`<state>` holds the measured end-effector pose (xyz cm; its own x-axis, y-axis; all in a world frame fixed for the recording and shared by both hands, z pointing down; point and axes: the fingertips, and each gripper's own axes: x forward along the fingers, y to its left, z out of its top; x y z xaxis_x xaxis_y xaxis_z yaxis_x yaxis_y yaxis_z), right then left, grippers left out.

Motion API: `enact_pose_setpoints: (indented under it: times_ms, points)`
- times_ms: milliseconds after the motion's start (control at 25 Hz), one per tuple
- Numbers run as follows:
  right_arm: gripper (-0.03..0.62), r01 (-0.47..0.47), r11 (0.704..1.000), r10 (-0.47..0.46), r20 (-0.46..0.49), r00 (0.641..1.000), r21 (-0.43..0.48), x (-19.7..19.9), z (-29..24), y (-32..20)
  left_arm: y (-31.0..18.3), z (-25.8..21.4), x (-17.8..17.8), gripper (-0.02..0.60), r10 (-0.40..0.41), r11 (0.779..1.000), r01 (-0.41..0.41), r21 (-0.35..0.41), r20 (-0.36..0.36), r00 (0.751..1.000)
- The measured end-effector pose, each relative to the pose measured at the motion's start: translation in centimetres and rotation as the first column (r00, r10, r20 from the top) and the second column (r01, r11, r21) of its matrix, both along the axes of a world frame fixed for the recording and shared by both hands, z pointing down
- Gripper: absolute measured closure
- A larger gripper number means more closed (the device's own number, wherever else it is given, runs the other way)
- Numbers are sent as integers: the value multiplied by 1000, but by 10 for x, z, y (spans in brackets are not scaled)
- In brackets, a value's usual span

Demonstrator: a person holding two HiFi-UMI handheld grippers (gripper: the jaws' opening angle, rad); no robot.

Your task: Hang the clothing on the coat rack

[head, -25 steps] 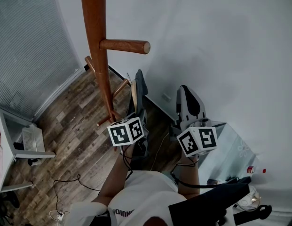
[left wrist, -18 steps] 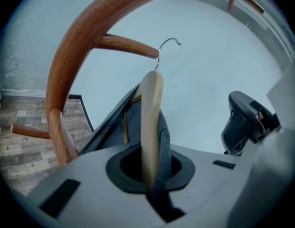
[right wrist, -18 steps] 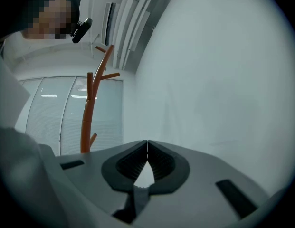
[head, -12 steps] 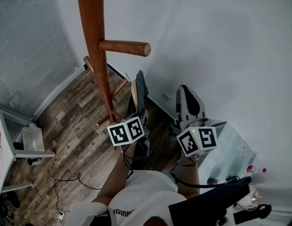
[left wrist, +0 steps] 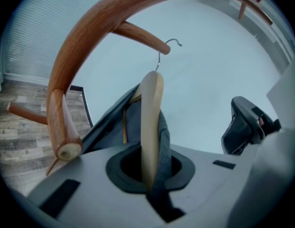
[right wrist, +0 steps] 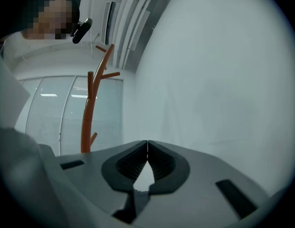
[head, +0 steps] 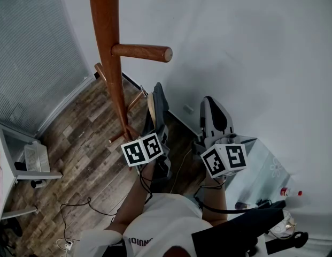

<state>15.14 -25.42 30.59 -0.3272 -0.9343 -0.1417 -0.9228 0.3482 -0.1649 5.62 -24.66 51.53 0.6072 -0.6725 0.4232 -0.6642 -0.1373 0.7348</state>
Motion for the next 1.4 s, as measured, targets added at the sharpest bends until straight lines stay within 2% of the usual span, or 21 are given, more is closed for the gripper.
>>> enact_pose_setpoints:
  times_ms: [1400]
  points:
    - [574,56,998,-56,-5,998,-17,-29,6,1,11,21,-31,555,-64,997,65,-52,10,998]
